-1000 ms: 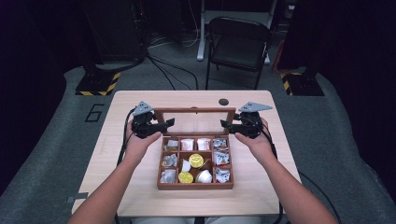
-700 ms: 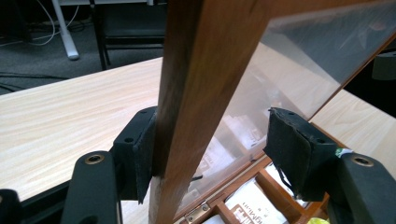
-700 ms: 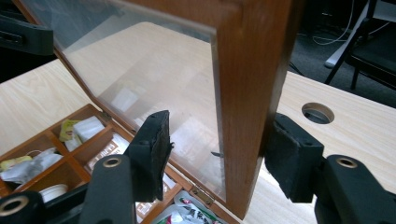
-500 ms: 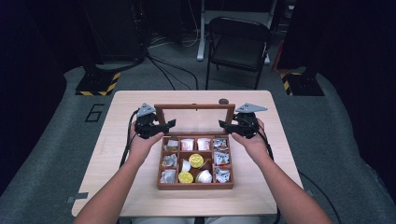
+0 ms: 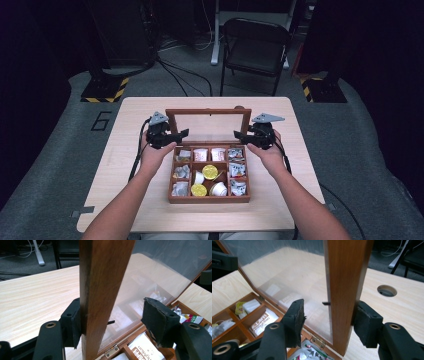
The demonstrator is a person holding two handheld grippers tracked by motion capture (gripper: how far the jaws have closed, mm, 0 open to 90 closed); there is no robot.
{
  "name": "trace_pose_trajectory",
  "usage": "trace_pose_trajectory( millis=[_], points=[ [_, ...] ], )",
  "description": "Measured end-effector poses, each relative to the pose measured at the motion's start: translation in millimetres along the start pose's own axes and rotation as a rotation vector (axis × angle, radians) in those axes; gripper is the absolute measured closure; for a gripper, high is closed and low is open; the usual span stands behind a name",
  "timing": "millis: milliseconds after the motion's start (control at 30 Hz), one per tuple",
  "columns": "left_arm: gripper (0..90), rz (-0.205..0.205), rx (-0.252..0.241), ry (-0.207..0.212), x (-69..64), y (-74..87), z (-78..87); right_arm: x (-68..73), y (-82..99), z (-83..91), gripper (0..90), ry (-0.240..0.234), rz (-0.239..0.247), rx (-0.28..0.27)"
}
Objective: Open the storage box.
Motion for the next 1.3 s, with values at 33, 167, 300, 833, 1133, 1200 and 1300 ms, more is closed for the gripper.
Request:
trace_pose_trajectory(
  millis=[33, 167, 300, 833, 1133, 1200, 1300],
  points=[
    [36.1, 0.0, -0.001, -0.001, 0.2, 0.2, -0.3, -0.2, 0.6, -1.4, 45.0, 0.004, 0.007, 0.002],
    [36.1, 0.0, -0.001, 0.001, 0.8, 0.4, -0.9, -0.8, 1.9, -3.7, 46.2, 0.012, 0.013, -0.006],
    [36.6, 0.003, 0.006, 0.008, 1.5, 1.6, -1.8, -2.0, 5.1, -6.2, 48.1, 0.015, -0.004, 0.0],
    [38.0, -0.018, 0.051, -0.019, -1.0, 6.3, 4.1, -2.7, 10.9, -7.4, 50.6, 0.002, 0.004, 0.008],
    [37.6, 0.012, 0.036, -0.022, 2.8, 22.4, -4.6, -3.2, 10.6, -7.5, 51.6, 0.008, 0.0, 0.005],
    [37.6, 0.012, 0.031, -0.017, 3.7, 25.0, -8.0, -3.6, 10.6, -7.7, 51.5, 0.005, 0.0, 0.004],
    [37.5, 0.007, 0.04, -0.015, 5.6, 26.8, -11.1, -4.3, 10.6, -8.5, 51.7, 0.005, -0.002, 0.005]
  ],
)
Point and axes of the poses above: each handheld gripper's, and its own axes: z roughly backward along the jaws, y roughly out of its underside, x roughly to its left, the point moved 7 cm from there along -z, roughly forward along the jaws, and after that the axes turned 15 degrees about x, right-handed, at the moved point
